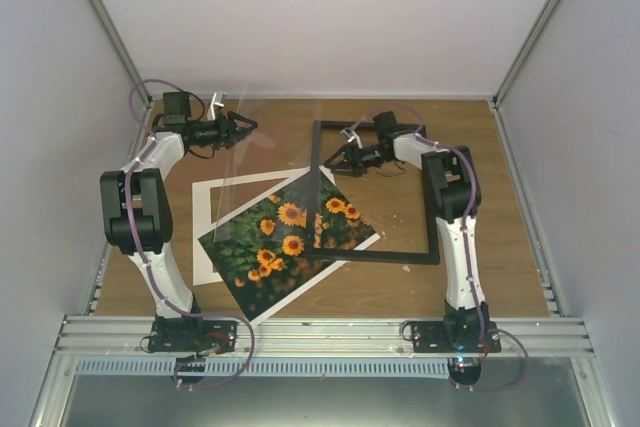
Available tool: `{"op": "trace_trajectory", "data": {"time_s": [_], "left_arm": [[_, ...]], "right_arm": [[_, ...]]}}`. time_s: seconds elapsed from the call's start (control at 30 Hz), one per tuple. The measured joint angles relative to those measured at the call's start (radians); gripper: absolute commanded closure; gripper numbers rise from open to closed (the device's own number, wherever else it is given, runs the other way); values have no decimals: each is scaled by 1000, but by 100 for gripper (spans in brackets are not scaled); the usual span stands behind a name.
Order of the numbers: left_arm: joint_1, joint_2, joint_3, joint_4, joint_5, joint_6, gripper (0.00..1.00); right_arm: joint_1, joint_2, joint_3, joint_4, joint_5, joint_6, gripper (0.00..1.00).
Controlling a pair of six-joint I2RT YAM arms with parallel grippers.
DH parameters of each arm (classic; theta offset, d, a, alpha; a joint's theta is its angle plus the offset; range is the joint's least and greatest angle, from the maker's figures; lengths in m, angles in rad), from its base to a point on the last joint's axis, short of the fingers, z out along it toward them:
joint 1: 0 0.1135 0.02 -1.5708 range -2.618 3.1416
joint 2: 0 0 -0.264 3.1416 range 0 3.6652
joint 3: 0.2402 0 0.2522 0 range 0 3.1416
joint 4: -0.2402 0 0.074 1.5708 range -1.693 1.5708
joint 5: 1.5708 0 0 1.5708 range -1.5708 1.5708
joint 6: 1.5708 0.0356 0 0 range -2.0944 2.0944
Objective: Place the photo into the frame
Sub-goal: Pick up the photo frame item at the center of the board.
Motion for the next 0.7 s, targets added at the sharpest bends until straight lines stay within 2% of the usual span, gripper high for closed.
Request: {"op": "trace_trajectory", "data": {"time_s": [0.13, 0.3, 0.57, 0.7], "left_arm": [[-10, 0, 0, 20, 5, -26, 47], [-49, 10, 13, 62, 19, -66, 46], [-99, 49, 50, 118, 36, -120, 43], [-119, 50, 51, 158, 41, -147, 42]], "right_arm": [[-116, -109, -147, 19, -40, -31, 10], [-226, -226, -199, 31, -76, -73, 10], [-126, -269, -213, 93, -126, -43, 15], [-96, -253, -175, 93, -151, -37, 24]]}}
